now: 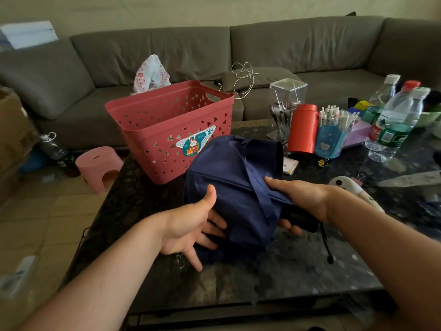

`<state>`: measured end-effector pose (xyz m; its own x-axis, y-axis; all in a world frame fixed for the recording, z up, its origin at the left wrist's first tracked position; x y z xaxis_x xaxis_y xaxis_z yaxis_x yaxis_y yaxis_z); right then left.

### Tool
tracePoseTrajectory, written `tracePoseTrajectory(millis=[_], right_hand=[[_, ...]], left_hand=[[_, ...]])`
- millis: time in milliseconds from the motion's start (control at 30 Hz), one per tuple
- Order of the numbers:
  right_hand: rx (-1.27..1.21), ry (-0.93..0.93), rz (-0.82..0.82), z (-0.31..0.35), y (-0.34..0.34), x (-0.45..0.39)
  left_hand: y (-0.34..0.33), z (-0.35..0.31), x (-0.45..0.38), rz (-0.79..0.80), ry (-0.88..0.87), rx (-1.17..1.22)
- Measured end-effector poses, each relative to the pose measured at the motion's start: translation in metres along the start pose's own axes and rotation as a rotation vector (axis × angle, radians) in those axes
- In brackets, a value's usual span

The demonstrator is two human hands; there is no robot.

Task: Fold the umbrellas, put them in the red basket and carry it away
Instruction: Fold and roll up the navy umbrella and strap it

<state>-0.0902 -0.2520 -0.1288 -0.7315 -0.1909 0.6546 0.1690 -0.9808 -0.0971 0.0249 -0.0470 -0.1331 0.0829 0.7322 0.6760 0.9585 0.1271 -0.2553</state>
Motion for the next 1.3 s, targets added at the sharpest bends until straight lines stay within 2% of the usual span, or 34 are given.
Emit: tracePoseTrajectory(millis=[67,200,300,367,433,567,667,867,1067,1200,1300], right_hand=[[-0.009,0.096,-0.07,0.012,0.001,0.003],[-0.052,0.241,-0.193,0.029,0.012,0.013],[0.003,0.238,-0.231,0.03,0.014,0.014],[0.06,0.187,-0.217,0.023,0.013,0.009],[0.099,0.119,-0.222,0.015,0.015,0.003],[0.16,0.012,-0.299,0.001,0.025,-0.006],[0.171,-0.051,-0.269,-0.009,0.029,-0.016],[0.126,0.081,-0.293,0.003,0.027,-0.016],[0.053,0.031,-0.111,0.0,0.007,-0.007],[0.335,0.185,0.094,0.018,-0.022,-0.004],[0.623,0.105,-0.057,0.019,-0.028,-0.012]], left_hand=[[0.007,-0.007,-0.005,-0.042,-0.078,0.174],[0.025,-0.03,-0.011,-0.105,-0.353,0.558],[0.023,-0.047,-0.01,0.002,-0.608,0.742],[0.022,-0.048,-0.013,-0.021,-0.679,0.772],[0.024,-0.045,-0.022,-0.075,-0.696,0.768],[0.022,-0.041,-0.041,-0.082,-0.71,0.811],[0.023,-0.042,-0.049,-0.08,-0.703,0.82],[0.031,-0.043,-0.048,-0.205,-0.605,0.763],[0.042,-0.038,-0.04,-0.275,-0.537,0.747],[0.047,-0.037,-0.038,-0.252,-0.551,0.767],[0.049,-0.032,-0.038,-0.25,-0.541,0.785]])
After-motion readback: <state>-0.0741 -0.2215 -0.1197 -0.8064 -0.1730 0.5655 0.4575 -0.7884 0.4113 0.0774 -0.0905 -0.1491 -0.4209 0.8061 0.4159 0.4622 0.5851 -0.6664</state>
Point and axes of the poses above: each hand's wrist, its own x-axis away from the middle knuckle, its own y-axis out of the back of the hand, z = x × y, the point moved 7 cm from there along -x, towards the middle knuckle, and after that the axes turned 15 degrees about z, right-handed, at the moved point
